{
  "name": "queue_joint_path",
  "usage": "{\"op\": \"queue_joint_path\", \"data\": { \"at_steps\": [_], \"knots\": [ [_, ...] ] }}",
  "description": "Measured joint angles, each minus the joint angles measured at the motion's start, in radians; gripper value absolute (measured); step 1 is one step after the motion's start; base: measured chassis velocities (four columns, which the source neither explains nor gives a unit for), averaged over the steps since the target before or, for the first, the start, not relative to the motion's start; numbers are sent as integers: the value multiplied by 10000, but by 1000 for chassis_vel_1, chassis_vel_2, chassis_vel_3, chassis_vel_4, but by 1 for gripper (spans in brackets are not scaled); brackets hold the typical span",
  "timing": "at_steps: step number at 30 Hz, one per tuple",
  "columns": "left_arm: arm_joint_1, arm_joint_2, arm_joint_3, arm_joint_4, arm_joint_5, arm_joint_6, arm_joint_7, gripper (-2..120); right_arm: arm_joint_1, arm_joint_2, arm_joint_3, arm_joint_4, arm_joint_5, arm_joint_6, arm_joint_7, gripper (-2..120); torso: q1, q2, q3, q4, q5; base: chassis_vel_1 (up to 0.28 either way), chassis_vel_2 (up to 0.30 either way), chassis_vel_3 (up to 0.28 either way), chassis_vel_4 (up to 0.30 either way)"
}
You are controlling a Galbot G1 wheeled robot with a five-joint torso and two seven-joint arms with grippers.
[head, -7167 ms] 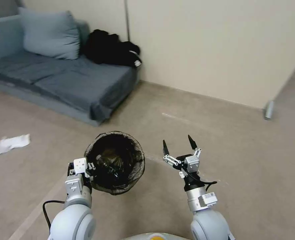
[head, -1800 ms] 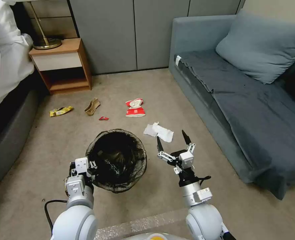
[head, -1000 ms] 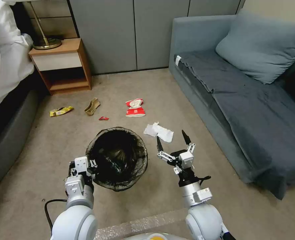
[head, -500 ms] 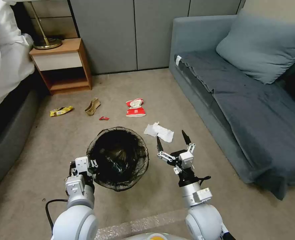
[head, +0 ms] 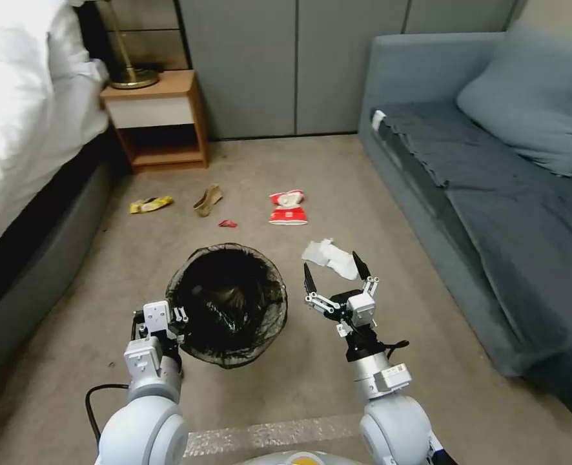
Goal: Pick up the trash bin, then pick up the garbage from the floor and place it into the trash bin.
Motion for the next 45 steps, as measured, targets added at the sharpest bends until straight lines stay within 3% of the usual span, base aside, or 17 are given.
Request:
{"op": "queue_joint_path", "data": {
  "at_steps": [20, 45],
  "knots": [
    [-285, 38, -498, -401, -674, 315, -143, 0, -86, -2, 10, 90, -64, -2, -9, 100, 0, 0, 0, 2, 0, 122, 119, 122, 117],
    [-325, -75, -523, -169, -571, 295, -163, 0, -88, -52, -3, 69, -63, 3, -43, 100, 0, 0, 0, 1, 1, 125, 125, 124, 126]
  ]
}}
